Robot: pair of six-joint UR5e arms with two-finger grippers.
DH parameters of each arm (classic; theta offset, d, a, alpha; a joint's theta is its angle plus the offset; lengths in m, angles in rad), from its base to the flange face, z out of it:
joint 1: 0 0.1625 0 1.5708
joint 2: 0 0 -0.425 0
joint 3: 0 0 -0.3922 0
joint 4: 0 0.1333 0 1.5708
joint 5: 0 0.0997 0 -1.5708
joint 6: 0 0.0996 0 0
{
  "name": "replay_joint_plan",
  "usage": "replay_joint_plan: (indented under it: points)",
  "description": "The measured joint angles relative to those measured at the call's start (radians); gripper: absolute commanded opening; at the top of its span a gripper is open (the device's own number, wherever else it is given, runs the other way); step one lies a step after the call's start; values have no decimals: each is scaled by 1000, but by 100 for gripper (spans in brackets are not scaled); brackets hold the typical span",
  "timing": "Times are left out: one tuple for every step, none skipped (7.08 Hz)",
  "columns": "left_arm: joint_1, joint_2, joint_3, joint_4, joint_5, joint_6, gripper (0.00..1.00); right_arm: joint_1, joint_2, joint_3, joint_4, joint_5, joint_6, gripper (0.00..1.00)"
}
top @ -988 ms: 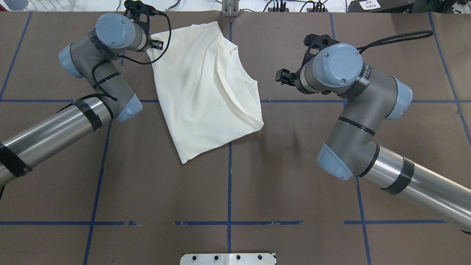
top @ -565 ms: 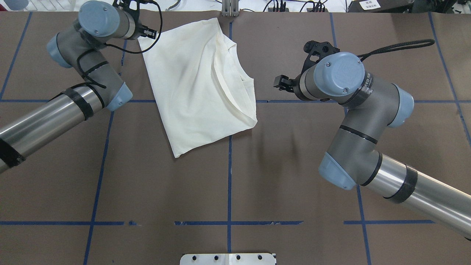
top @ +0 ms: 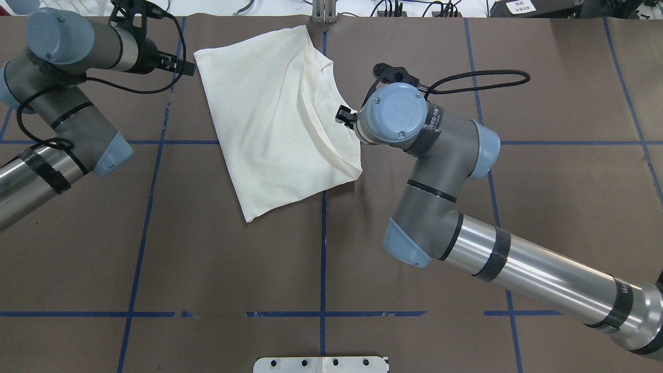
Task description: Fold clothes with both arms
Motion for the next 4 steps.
replay_joint_plan:
  points:
    - [7, 17, -13, -3, -1, -3, 100, -19, 25, -67, 67, -29, 15, 70]
    - [11, 28, -17, -8, -1, -5, 100, -30, 38, -119, 121, -47, 18, 69]
    - [13, 33, -17, -10, -1, -6, 100, -38, 44, -144, 138, -54, 12, 69]
    - [14, 35, -15, -11, -1, -8, 100, -45, 42, -152, 128, -56, -2, 66]
